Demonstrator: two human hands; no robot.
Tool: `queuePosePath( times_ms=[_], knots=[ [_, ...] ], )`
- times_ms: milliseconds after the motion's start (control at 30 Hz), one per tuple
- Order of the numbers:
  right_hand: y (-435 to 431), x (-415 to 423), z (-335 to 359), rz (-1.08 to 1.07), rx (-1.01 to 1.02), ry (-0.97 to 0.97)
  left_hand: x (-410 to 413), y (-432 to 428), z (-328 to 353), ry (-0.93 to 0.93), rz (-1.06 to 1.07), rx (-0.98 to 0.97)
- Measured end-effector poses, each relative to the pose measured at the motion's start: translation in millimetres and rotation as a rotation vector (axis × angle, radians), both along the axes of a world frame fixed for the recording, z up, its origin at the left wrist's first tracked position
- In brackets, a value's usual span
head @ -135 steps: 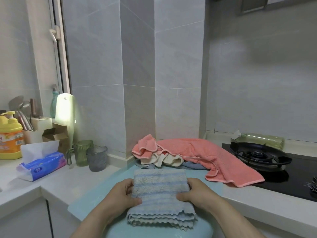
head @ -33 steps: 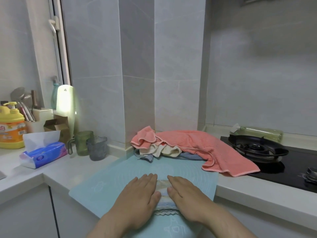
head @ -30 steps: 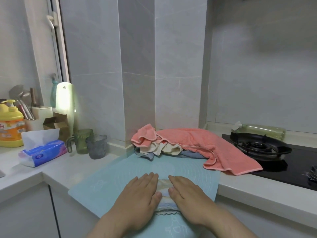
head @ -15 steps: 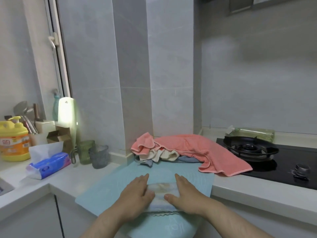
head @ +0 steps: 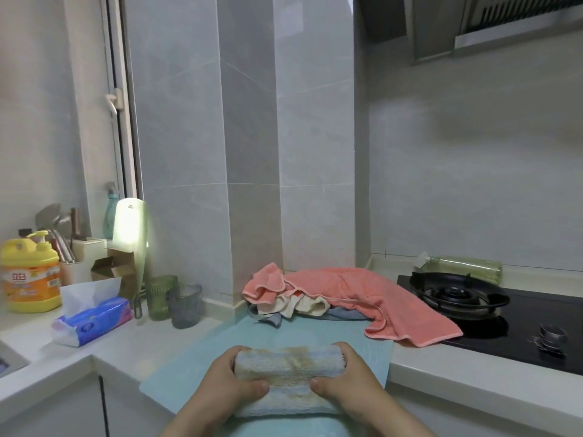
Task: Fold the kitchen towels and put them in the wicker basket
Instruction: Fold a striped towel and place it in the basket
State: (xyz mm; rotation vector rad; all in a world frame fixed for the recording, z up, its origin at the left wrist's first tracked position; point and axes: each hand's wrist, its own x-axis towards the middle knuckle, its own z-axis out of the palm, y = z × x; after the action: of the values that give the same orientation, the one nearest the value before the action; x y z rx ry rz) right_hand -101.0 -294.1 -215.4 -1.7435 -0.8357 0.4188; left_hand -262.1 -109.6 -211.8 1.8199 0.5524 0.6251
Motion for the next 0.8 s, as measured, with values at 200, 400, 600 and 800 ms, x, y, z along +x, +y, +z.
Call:
queuePosePath(
  times_ms=[200, 400, 600, 800],
  knots=[
    [2, 5, 0, 0.004, -0.025, -0.092, 0, 8, -6, 0.014, -0.028, 0.035],
    [4, 2, -3, -0.002, 0.006, -0.087, 2, 4, -9, 0.006, 0.007, 0.076],
    [4, -9, 13, 0.025, 0.017, 0.187, 11, -23, 3, -0.034, 0.195, -0.126],
    [17, -20, 14, -0.275, -0.061, -0.107, 21, -33, 6, 0.055, 0.447, 0.234]
  ],
)
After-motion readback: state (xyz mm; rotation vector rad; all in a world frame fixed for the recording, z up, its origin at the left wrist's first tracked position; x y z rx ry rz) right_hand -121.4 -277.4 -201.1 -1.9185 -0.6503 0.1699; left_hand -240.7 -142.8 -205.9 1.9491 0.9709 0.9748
